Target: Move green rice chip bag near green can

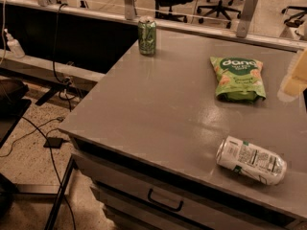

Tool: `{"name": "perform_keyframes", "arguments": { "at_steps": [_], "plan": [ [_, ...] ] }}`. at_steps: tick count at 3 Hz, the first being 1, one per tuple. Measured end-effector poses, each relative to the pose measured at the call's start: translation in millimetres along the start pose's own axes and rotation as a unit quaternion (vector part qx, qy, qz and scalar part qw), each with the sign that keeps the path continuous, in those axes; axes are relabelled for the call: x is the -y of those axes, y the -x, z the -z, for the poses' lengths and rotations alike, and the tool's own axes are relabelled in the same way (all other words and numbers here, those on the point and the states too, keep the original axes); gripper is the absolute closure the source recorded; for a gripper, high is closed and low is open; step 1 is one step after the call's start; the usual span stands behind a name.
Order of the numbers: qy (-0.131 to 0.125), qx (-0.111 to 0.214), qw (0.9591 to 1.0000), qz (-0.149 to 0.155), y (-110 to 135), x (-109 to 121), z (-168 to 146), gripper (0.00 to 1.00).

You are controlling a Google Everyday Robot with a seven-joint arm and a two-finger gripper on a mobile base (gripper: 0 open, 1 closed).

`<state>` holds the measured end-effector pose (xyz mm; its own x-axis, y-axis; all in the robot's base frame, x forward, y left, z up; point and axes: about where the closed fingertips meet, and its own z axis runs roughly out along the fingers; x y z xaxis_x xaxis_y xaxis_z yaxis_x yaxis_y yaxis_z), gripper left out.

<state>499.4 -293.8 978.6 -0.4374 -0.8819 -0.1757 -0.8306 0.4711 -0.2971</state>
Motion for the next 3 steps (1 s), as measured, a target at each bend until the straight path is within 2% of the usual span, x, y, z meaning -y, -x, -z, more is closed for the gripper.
{"name": "perform_keyframes", "arguments": {
  "at_steps": [1,2,3],
  "plan": [
    [-0.024,0.005,0.9964,-0.081,-24,51,-18,0.0],
    [-0.028,0.06,0.9858,-0.154,-32,80,-48,0.0],
    [-0.014,0.137,0.9675,-0.212,-21,90,-78,0.0]
  ]
}}
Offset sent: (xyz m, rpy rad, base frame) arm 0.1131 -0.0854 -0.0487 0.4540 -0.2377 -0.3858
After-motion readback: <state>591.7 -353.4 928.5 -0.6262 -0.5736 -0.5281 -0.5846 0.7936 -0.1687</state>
